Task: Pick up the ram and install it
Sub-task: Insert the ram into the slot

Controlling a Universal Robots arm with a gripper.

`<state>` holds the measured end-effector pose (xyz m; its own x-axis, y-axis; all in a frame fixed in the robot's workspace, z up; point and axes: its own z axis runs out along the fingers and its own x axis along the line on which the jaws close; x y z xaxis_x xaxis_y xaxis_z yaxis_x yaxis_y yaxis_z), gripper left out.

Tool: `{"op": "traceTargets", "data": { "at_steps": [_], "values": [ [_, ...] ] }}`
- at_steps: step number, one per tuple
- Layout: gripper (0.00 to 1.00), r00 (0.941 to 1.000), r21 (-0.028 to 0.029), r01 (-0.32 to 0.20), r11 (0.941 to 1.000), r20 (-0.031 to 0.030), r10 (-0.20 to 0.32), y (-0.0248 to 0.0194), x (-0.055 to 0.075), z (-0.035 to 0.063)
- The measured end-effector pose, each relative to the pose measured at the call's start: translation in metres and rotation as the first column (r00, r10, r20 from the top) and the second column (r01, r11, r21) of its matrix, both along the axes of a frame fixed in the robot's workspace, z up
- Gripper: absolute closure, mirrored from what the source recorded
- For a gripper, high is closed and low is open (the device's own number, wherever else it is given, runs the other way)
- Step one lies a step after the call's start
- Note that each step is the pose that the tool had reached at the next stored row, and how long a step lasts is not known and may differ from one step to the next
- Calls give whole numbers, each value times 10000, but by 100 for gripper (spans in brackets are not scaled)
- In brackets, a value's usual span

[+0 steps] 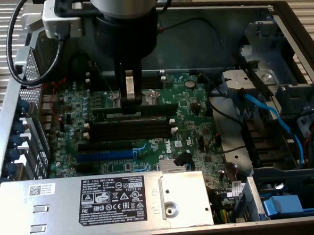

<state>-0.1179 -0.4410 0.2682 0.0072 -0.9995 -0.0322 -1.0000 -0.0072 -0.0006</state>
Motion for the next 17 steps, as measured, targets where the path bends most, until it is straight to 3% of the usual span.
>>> {"op": "traceTargets", "data": {
  "at_steps": [5,9,17],
  "values": [
    [88,9999,66,-2,10000,-143,3,-1,6,-48],
    [88,9994,69,-1,10000,-334,3,-4,16,-86],
    [88,9993,68,-43,10000,-366,45,3,21,-131]
  ]
}}
